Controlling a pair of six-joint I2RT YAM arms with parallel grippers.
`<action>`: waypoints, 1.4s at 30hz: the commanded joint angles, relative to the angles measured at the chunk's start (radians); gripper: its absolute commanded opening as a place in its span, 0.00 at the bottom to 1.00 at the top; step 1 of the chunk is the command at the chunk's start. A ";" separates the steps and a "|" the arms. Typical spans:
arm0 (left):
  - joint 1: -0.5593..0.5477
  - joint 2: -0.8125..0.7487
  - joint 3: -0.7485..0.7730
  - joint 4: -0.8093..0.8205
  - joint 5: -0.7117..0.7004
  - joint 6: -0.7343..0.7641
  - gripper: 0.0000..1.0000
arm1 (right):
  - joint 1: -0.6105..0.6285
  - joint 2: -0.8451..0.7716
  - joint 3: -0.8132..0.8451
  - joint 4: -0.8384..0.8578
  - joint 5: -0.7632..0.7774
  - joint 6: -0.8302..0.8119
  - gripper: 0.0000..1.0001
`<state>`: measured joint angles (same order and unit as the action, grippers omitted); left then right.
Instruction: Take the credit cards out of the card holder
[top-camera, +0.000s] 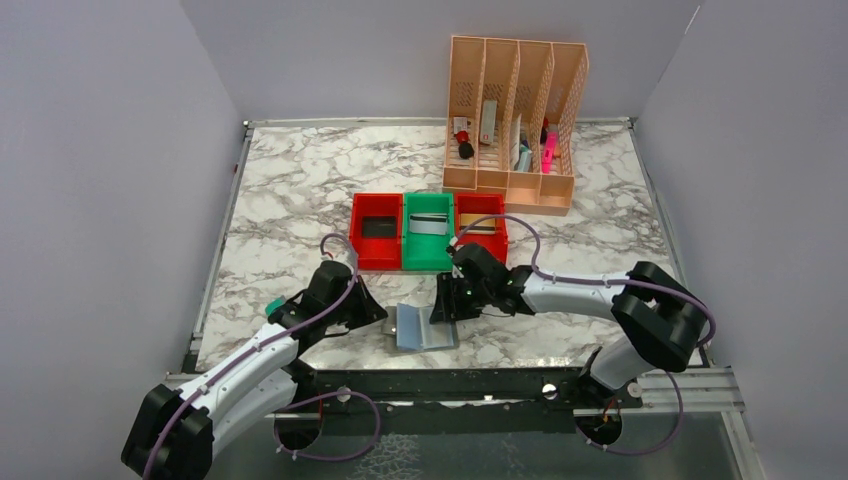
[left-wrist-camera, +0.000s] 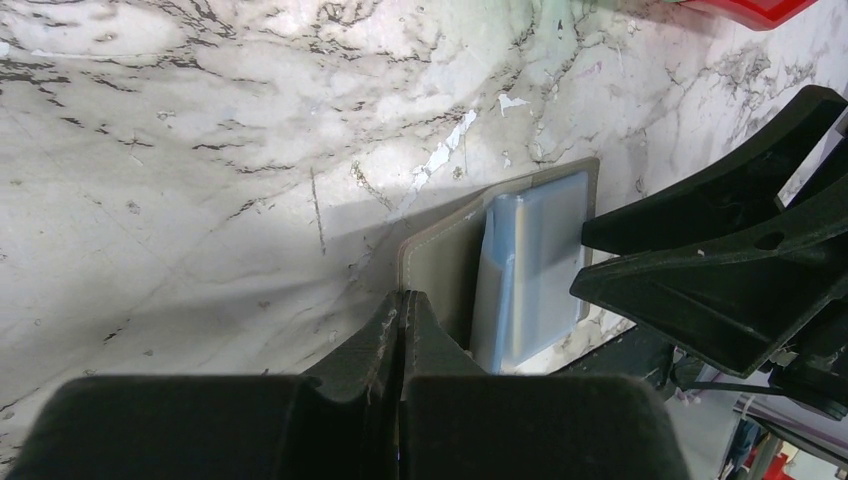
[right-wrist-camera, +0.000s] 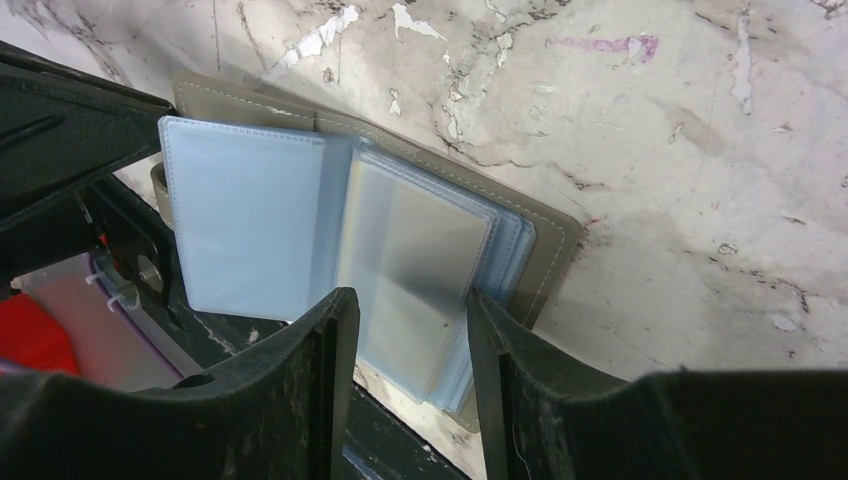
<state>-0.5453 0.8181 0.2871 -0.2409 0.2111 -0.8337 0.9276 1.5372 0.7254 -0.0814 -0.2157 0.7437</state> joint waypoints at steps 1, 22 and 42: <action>-0.004 -0.012 -0.009 0.021 -0.007 -0.002 0.00 | 0.002 0.025 0.019 0.018 -0.030 -0.002 0.48; -0.005 -0.015 -0.005 0.021 -0.006 -0.002 0.00 | 0.002 -0.016 0.045 -0.021 -0.017 -0.029 0.49; -0.005 -0.017 -0.007 0.021 -0.006 -0.008 0.00 | 0.002 -0.025 0.044 0.090 -0.142 -0.004 0.48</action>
<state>-0.5457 0.8116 0.2867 -0.2409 0.2089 -0.8341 0.9276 1.5356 0.7517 -0.0650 -0.2943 0.7250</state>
